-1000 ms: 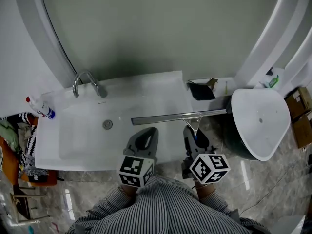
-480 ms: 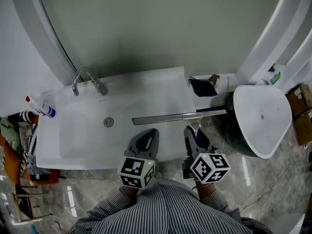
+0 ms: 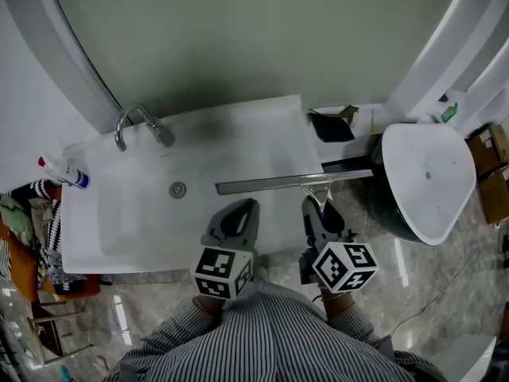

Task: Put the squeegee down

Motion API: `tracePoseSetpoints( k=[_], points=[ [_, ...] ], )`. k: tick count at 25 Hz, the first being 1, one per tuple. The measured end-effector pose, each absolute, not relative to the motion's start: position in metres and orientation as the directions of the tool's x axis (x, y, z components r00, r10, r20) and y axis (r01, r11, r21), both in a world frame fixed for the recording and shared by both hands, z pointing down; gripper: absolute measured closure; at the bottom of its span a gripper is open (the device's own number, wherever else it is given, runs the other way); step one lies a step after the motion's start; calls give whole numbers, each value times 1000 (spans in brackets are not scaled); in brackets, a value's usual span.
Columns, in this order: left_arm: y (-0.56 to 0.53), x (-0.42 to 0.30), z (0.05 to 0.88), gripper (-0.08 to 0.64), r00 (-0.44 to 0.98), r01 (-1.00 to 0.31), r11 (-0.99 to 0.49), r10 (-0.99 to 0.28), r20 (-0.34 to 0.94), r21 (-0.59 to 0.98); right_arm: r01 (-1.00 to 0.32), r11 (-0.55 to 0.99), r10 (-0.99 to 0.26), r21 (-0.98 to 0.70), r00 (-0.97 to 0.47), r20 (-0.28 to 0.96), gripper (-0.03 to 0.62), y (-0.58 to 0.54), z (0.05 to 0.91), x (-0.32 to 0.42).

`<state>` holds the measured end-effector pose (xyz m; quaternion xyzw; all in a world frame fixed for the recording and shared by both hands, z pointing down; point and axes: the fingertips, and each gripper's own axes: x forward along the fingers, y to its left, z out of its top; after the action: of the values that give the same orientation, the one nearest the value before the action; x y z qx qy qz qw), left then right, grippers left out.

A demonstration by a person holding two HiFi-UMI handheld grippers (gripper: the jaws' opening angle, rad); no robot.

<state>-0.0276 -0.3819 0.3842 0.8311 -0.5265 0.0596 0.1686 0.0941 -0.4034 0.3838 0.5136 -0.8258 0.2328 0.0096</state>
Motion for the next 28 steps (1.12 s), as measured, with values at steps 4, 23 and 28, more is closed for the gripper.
tracePoseSetpoints(
  k=[4, 23, 28],
  points=[
    [-385, -31, 390, 532, 439, -895, -384, -850, 292, 226, -854, 358, -841, -376, -471, 268, 472, -404, 389, 91],
    [-406, -32, 414, 532, 451, -887, -375, -828, 334, 268, -872, 325, -831, -366, -448, 330, 472, -430, 410, 97],
    [-412, -36, 423, 532, 455, -883, -364, -818, 351, 296, -880, 316, -827, -354, -439, 352, 472, -440, 419, 99]
  ],
)
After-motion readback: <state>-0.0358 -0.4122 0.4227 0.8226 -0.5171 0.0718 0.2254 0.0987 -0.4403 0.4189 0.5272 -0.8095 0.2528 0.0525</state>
